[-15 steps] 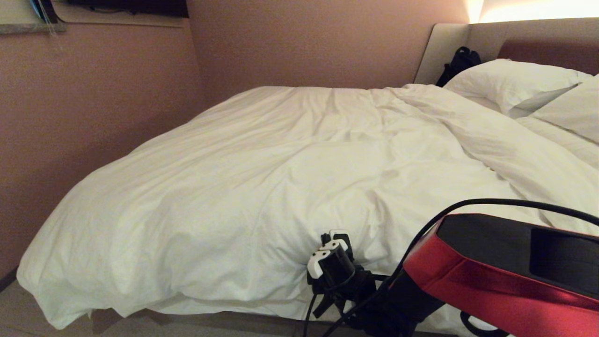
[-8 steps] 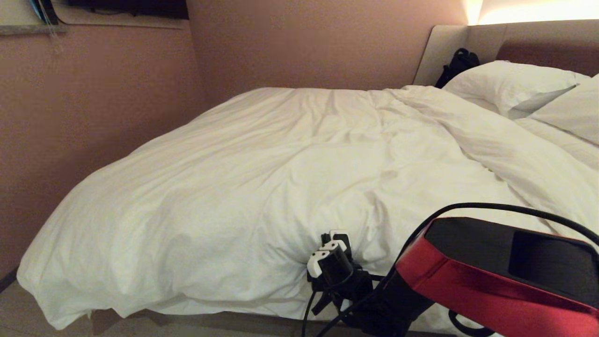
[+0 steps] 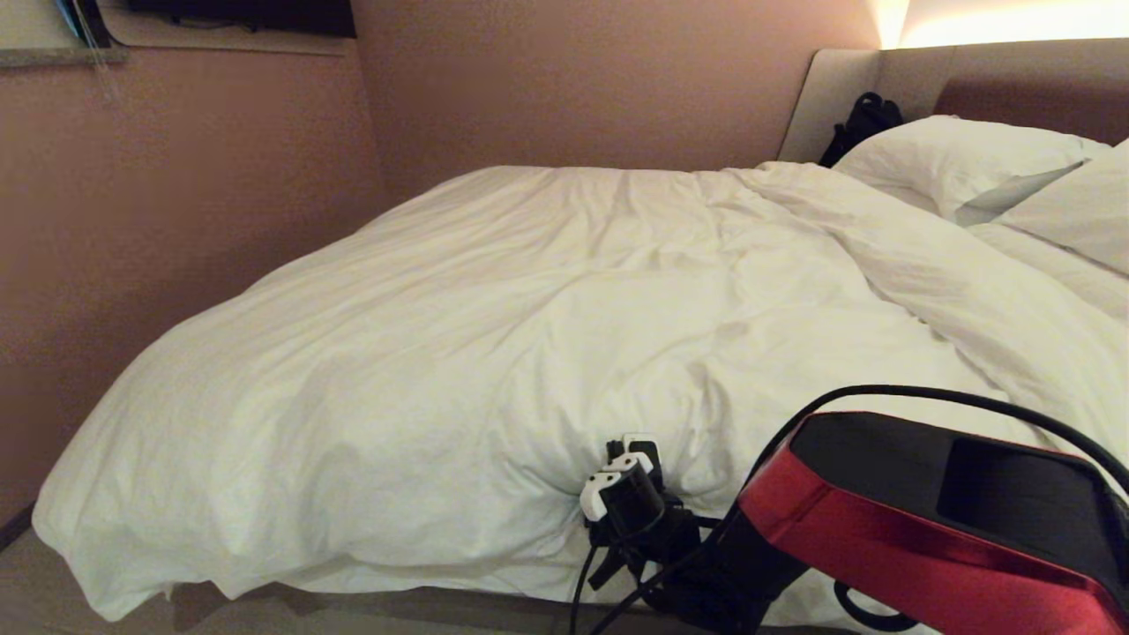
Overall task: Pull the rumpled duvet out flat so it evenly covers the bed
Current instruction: Flatten the corners of the folded blanket
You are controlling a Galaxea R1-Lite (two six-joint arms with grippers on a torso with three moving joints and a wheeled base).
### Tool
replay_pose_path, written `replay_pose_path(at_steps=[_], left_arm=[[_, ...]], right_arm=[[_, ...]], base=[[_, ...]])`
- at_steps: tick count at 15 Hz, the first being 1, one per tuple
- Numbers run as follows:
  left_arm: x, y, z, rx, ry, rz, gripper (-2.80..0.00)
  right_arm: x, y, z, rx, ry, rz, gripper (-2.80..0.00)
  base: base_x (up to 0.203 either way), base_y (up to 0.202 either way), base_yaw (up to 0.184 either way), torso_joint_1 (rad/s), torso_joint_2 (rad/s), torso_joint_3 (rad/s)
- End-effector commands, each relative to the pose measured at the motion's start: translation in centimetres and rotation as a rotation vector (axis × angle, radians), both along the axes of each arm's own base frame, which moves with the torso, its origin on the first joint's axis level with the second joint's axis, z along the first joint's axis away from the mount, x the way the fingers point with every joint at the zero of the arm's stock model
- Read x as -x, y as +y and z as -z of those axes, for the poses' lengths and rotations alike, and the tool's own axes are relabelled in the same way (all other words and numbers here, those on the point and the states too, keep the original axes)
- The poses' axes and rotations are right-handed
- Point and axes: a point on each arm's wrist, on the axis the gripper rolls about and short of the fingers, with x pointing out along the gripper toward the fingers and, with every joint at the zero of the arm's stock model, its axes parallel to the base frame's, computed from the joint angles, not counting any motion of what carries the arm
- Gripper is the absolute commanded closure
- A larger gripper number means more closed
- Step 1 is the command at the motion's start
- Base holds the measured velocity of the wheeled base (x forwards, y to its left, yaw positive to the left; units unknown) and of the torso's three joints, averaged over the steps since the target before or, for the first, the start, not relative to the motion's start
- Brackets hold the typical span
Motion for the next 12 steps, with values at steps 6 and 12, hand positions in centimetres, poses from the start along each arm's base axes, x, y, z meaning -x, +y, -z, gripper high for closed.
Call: replay_pose_path(at_steps=[6, 12], left_arm=[[0.0, 0.0, 0.0, 0.001, 0.001, -0.001, 0.00], [0.0, 0.0, 0.0, 0.001, 0.001, -0.001, 0.00]], right_arm=[[0.1, 0.0, 0.1, -0.003, 0.001, 0.001, 0.00], [2.3, 0.6, -4.4, -0.056, -0.049, -0.041, 0.00]], base=[[0.000, 0.000, 0.000, 0.000, 0.00, 0.000], [0.000, 0.000, 0.000, 0.000, 0.00, 0.000]])
